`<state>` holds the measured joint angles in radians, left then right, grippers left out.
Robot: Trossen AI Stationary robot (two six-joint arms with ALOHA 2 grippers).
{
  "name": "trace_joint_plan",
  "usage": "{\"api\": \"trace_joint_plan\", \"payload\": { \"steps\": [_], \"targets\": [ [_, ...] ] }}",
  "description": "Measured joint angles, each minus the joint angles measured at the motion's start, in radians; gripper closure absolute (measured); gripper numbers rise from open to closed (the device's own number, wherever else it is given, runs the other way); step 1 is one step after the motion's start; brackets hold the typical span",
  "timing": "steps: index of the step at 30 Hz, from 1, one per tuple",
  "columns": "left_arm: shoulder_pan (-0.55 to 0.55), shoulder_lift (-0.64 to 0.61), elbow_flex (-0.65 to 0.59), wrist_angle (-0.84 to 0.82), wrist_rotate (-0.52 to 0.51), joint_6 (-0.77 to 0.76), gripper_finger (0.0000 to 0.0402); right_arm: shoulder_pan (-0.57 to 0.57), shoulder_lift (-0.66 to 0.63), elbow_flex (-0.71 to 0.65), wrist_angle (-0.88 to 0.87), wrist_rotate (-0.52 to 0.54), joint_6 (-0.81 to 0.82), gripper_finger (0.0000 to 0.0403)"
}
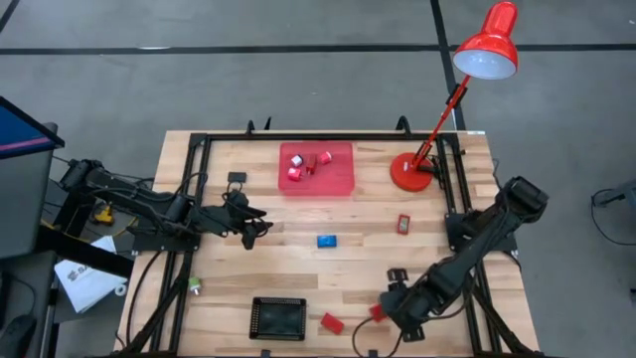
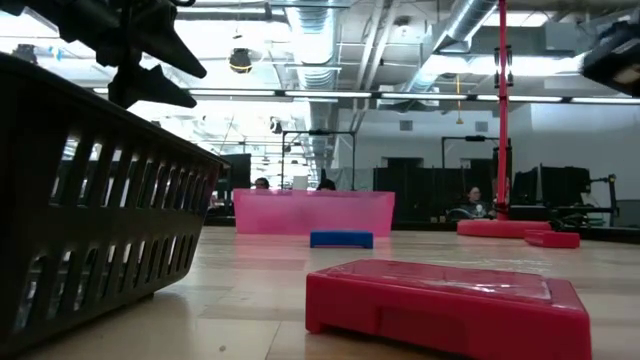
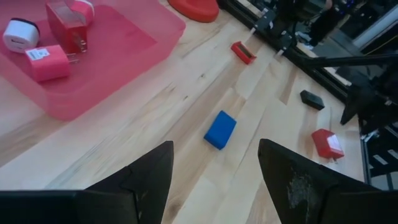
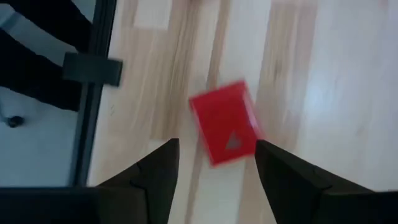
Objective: Pick & Place Office items
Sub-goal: Put the red charger adapter into the pink bin
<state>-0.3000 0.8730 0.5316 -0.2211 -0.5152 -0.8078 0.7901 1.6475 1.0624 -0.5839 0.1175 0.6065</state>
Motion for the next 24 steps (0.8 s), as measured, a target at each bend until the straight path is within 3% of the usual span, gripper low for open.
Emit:
{"api": "trace_joint_plan", "payload": {
  "steps": [4,16,24],
  "targets": [
    [0.0,0.0,0.0,0.0,0.0,0.008,0.017,-0.013,0.02,0.009,-0.001,0.046,-0.03,0.0184],
    [0.0,0.0,0.0,-0.001,0.027,0.018,0.017,-0.05,0.082,0.008,0.019,0.03,0.082,0.0136],
    [0.0,0.0,0.0,-0.003,0.031,0.04,0.017,-0.006,0.082,0.008,0.059,0.006,0.051,0.011]
  ]
}}
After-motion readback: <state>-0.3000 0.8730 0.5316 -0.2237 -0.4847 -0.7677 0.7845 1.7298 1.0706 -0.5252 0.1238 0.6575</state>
